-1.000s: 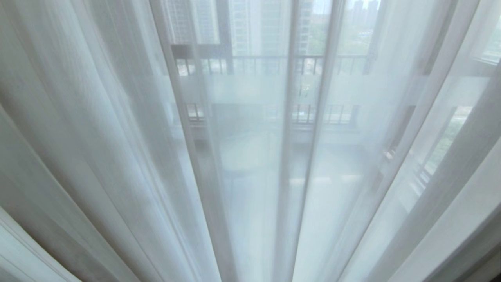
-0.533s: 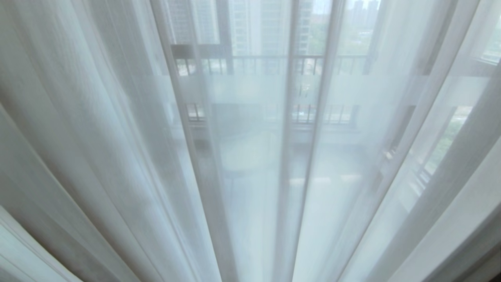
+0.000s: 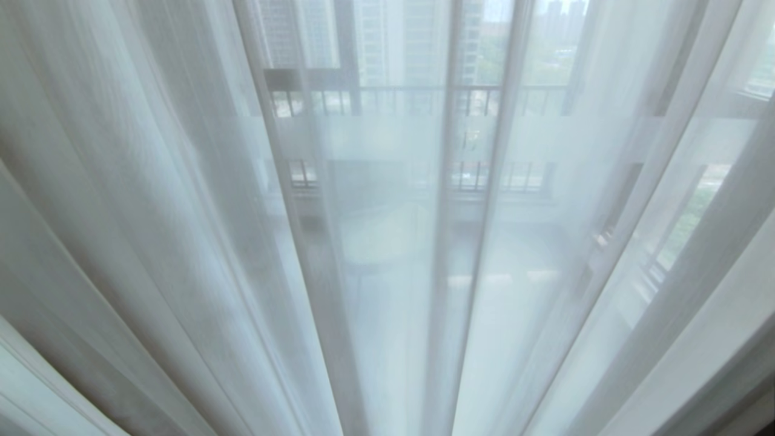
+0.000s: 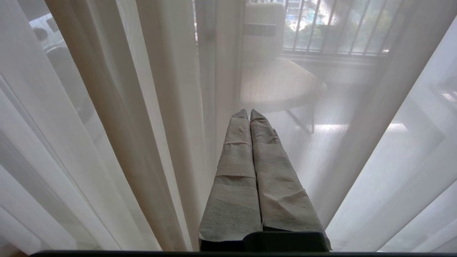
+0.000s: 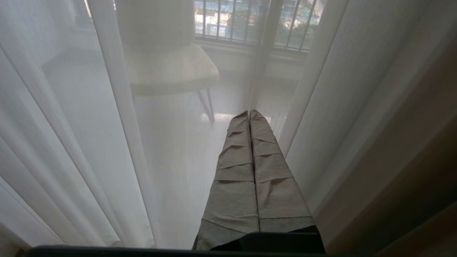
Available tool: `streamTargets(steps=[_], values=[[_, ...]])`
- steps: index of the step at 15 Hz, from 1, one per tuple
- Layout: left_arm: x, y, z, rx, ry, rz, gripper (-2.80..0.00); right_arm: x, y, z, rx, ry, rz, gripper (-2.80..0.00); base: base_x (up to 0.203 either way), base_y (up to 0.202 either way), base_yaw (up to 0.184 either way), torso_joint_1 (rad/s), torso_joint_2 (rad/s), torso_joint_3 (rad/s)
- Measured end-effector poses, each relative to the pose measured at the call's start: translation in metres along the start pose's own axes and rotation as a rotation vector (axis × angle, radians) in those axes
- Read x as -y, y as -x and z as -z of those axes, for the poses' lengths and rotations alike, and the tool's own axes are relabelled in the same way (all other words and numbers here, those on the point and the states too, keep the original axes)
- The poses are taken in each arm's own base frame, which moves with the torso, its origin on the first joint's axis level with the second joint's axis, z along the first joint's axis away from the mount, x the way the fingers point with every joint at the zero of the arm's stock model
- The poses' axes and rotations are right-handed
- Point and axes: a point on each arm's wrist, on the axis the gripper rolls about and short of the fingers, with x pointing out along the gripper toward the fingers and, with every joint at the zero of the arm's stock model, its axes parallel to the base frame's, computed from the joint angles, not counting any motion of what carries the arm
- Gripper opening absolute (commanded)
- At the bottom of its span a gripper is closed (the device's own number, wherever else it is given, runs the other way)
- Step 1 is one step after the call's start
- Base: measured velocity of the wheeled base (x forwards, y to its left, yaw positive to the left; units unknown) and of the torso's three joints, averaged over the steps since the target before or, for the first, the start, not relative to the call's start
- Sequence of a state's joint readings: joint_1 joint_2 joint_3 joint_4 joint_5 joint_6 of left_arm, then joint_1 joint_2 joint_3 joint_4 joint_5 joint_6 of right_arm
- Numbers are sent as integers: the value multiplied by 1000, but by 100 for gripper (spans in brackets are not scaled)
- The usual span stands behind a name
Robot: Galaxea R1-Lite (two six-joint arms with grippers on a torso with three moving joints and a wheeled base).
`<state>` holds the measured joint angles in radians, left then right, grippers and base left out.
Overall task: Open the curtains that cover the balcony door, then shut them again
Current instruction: Close the outer curtains on both sides
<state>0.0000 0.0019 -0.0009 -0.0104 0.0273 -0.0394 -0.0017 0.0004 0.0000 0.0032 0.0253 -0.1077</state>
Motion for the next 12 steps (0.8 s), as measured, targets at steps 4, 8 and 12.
streamTargets(steps=[4,8,12], values=[[0,0,0,0,0,1,-280,0,0,0,0,0,0,-280,0,0,0,0,0,0],[0,0,0,0,0,0,-280,0,0,0,0,0,0,-280,0,0,0,0,0,0],[0,0,0,0,0,1,-280,0,0,0,0,0,0,-280,0,0,0,0,0,0]])
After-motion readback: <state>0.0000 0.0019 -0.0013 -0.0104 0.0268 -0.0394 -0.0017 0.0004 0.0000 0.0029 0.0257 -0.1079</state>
